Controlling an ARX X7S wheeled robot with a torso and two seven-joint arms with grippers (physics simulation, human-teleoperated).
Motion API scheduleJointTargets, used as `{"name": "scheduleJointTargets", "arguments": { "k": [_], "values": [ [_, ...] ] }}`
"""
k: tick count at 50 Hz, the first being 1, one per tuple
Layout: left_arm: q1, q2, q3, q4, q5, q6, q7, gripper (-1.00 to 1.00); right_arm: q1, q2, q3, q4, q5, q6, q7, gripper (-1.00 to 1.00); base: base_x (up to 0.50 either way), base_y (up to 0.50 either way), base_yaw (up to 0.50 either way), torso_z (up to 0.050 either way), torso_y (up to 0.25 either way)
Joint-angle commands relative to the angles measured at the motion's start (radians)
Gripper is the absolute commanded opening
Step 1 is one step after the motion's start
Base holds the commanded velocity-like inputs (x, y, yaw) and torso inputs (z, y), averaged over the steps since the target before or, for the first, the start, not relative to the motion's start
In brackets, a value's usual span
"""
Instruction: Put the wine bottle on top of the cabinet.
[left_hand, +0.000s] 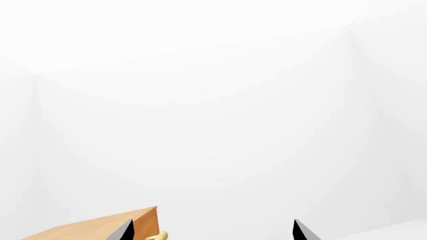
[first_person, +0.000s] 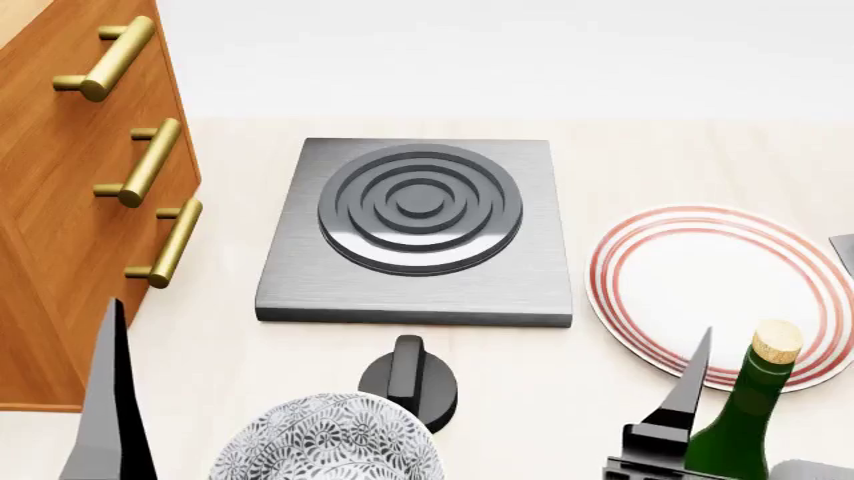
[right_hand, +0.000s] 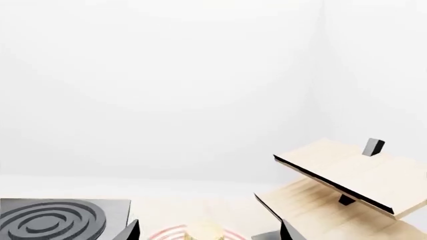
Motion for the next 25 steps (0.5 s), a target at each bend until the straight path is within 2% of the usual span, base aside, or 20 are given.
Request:
{"name": "scheduleJointTargets", "arguments": {
  "k": [1, 25],
  "values": [
    [-0.002, 0.001, -0.005, 0.0, 0.0, -0.002, 0.002, 1.0, 0.033, -0.001, 0.005, 0.06, 0.01, -0.005, -0.002, 1.0, 0.0, 0.0, 0.0, 0.0, 0.0],
    [-0.001, 0.001, -0.008, 0.0, -0.002, -0.004, 0.003, 1.0, 0.095, -0.017, -0.028, 0.215, 0.014, -0.057, -0.025, 1.0, 0.0, 0.0, 0.0, 0.0, 0.0]
  ]
}}
